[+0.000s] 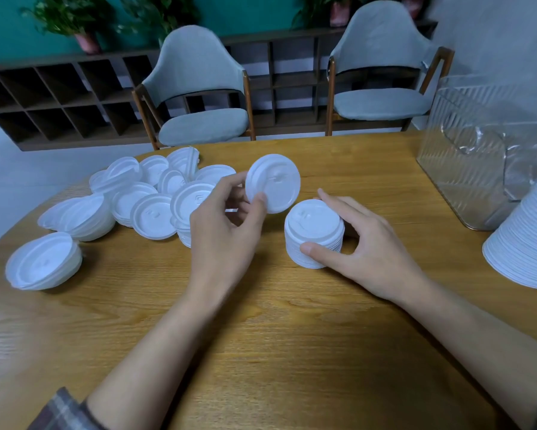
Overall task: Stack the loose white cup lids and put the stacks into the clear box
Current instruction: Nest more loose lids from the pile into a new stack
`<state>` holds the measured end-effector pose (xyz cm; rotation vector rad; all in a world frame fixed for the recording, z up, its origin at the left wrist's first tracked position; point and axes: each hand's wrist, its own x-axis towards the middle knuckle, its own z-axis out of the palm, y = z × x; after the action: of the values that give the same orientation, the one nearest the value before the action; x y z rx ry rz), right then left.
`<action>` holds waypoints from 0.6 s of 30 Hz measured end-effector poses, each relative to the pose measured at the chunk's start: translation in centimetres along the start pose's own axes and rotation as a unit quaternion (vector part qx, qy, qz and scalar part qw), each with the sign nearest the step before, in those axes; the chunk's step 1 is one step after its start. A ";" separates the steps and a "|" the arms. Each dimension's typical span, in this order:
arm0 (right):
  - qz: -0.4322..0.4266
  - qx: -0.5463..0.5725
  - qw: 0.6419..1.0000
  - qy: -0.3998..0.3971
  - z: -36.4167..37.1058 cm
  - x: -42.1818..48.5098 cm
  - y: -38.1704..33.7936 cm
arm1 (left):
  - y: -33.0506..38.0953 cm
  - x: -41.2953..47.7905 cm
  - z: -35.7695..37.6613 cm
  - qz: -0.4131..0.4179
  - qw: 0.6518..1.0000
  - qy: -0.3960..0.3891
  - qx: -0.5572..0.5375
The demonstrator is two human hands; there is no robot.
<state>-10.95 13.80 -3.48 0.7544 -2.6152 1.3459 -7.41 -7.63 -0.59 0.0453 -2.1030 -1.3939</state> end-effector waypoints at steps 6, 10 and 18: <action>0.000 0.008 1.000 -0.012 0.0 0.0 0.0 | 0.1 0.4 -0.3 -0.129 0.981 -0.069 -0.127; -0.004 0.014 1.000 -0.009 0.1 0.0 0.0 | 0.1 -0.1 0.2 -0.125 0.981 -0.121 -0.091; -0.016 0.013 1.000 -0.016 0.0 0.0 0.2 | 0.2 -0.9 0.6 -0.065 0.982 -0.174 0.038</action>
<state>-11.07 13.86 -3.59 0.8253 -2.6042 1.3717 -6.93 -6.77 -1.02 -0.0329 -2.4795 -1.4844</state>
